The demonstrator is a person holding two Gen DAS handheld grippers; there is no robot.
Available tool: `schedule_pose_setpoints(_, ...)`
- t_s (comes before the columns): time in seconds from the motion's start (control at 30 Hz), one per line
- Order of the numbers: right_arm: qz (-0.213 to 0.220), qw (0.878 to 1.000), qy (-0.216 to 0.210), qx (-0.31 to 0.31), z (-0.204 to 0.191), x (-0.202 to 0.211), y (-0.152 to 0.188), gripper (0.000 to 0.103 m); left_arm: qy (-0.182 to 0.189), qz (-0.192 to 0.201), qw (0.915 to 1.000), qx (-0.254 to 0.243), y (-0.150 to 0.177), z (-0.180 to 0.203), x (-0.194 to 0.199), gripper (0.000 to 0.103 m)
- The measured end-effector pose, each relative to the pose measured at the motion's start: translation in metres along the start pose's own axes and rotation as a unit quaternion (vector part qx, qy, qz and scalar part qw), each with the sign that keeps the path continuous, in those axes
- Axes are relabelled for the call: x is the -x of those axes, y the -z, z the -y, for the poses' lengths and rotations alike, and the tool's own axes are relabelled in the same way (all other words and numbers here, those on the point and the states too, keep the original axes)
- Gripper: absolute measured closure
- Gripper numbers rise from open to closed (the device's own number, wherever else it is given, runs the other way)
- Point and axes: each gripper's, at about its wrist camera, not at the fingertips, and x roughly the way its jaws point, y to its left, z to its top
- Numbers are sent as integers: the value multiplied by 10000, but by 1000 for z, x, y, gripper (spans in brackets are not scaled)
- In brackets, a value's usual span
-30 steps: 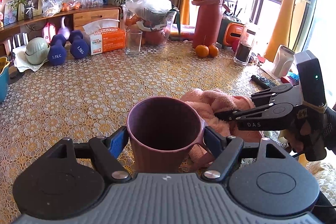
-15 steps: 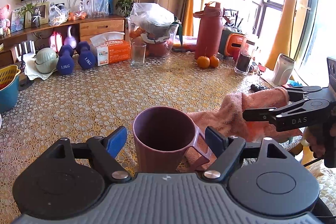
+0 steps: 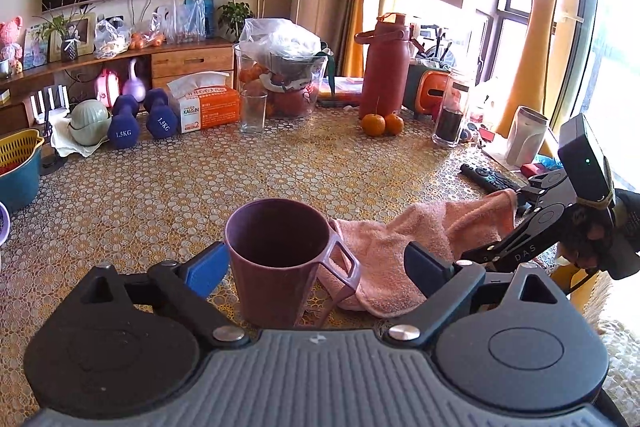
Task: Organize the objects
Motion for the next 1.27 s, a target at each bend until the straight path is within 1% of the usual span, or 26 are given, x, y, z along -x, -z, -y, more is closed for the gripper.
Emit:
schedule_pose_setpoints(0.03,-39,10000,29,48,3,4,2,2,-16,1,10000,6,1,1,1,6)
schedule_pose_setpoints(0.07,-27,9998,154,93,3,10,7,2,-33,15,10000,11,1,3,1,6)
schedule_pose_setpoints(0.1,47,9995,301,126,3,17,12,2,-35,26,10000,16,1,4,1,5)
schedule_pose_setpoints(0.13,132,9992,345,153,2,24,13,2,-40,25,10000,23,1,5,1,5)
schedule_pose_setpoints(0.23,671,9972,336,-37,-3,52,18,2,-54,13,10000,25,2,10,0,5)
schedule_pose_setpoints(0.3,1135,9931,208,-203,-10,73,21,1,-65,30,10000,9,3,15,2,5)
schedule_pose_setpoints(0.37,1491,9881,138,-362,-20,87,25,1,-100,42,9999,1,5,18,4,5)
schedule_pose_setpoints(0.43,1745,9833,-23,-521,-29,98,29,1,-137,53,9999,7,7,21,7,4)
schedule_pose_setpoints(0.53,1984,9769,-260,-751,-39,108,36,1,-175,67,9998,53,10,24,10,3)
schedule_pose_setpoints(0.63,2133,9725,-366,-867,-47,115,44,1,-236,54,9997,101,13,25,12,3)
schedule_pose_setpoints(0.73,2232,9695,-394,-936,-54,119,49,1,-288,48,9995,103,15,29,14,0)
schedule_pose_setpoints(0.83,2305,9670,-436,-995,-58,123,56,1,-334,50,9994,108,17,33,16,0)
schedule_pose_setpoints(1.0,2454,9624,-301,-1122,-68,128,65,1,-457,152,9988,-15,22,42,20,0)
schedule_pose_setpoints(1.1,2499,9603,-193,-1230,-71,128,70,1,-541,214,9983,-91,25,49,22,0)
schedule_pose_setpoints(1.17,2487,9593,-252,-1317,-72,126,74,1,-584,166,9981,-110,26,51,20,0)
schedule_pose_setpoints(1.27,2439,9597,-269,-1370,-74,124,77,1,-508,80,9987,-24,26,49,19,0)
